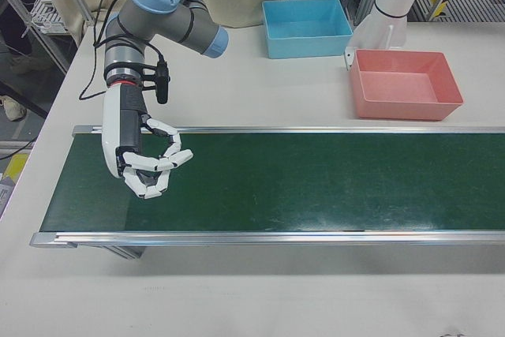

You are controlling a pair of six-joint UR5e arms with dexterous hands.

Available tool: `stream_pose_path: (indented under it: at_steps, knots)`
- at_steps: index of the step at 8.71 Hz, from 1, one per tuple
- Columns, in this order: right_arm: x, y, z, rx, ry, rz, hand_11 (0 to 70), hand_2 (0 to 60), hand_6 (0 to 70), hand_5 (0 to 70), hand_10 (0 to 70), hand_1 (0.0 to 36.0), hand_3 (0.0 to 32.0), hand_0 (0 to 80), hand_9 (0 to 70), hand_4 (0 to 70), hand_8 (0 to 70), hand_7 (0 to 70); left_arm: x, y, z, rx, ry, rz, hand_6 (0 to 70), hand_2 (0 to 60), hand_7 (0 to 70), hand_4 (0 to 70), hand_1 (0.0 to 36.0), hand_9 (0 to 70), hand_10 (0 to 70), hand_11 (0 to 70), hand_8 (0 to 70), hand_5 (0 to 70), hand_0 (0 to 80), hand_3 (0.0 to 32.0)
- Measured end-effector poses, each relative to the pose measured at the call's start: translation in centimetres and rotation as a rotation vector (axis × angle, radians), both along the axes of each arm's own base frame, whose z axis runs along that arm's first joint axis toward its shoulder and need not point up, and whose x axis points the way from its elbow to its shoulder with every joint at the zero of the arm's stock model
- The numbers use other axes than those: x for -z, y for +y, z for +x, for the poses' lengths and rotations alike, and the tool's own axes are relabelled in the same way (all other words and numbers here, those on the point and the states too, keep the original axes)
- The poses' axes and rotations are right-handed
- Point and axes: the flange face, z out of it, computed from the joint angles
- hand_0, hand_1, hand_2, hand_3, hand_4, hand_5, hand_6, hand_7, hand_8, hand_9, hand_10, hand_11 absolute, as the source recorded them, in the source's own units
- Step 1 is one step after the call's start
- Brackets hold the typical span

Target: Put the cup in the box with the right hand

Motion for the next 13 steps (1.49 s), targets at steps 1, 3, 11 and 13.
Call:
stream_pose_path:
  at_steps: [1, 3, 11, 13]
  knots:
    - [0.0, -0.01, -0.02, 0.0, 0.0, 0.0, 70.0, 60.0, 33.2, 25.9, 60.4, 36.0, 0.0, 80.0, 70.0, 47.0, 63.1, 70.0, 0.0, 0.0, 0.03, 0.0, 0.0, 0.0, 0.0, 0.0, 0.0, 0.0, 0.0, 0.0, 0.0, 0.0, 0.0, 0.0, 0.0, 0.0]
    - [0.01, -0.01, -0.07, 0.001, 0.0, 0.0, 70.0, 60.0, 33.3, 25.9, 60.4, 36.0, 0.0, 80.0, 70.0, 43.5, 63.2, 70.0, 0.0, 0.0, 0.0, 0.0, 0.0, 0.0, 0.0, 0.0, 0.0, 0.0, 0.0, 0.0, 0.0, 0.0, 0.0, 0.0, 0.0, 0.0]
    - [0.12, 0.06, 0.34, -0.006, -0.002, 0.002, 70.0, 60.0, 32.7, 25.9, 59.5, 36.0, 0.0, 80.0, 70.0, 39.5, 62.3, 70.0, 0.0, 0.0, 0.0, 0.0, 0.0, 0.0, 0.0, 0.0, 0.0, 0.0, 0.0, 0.0, 0.0, 0.0, 0.0, 0.0, 0.0, 0.0]
    - [0.01, 0.09, 0.35, -0.006, -0.001, 0.0, 70.0, 60.0, 32.6, 25.8, 59.4, 36.0, 0.0, 80.0, 70.0, 36.5, 62.2, 70.0, 0.0, 0.0, 0.0, 0.0, 0.0, 0.0, 0.0, 0.0, 0.0, 0.0, 0.0, 0.0, 0.0, 0.0, 0.0, 0.0, 0.0, 0.0]
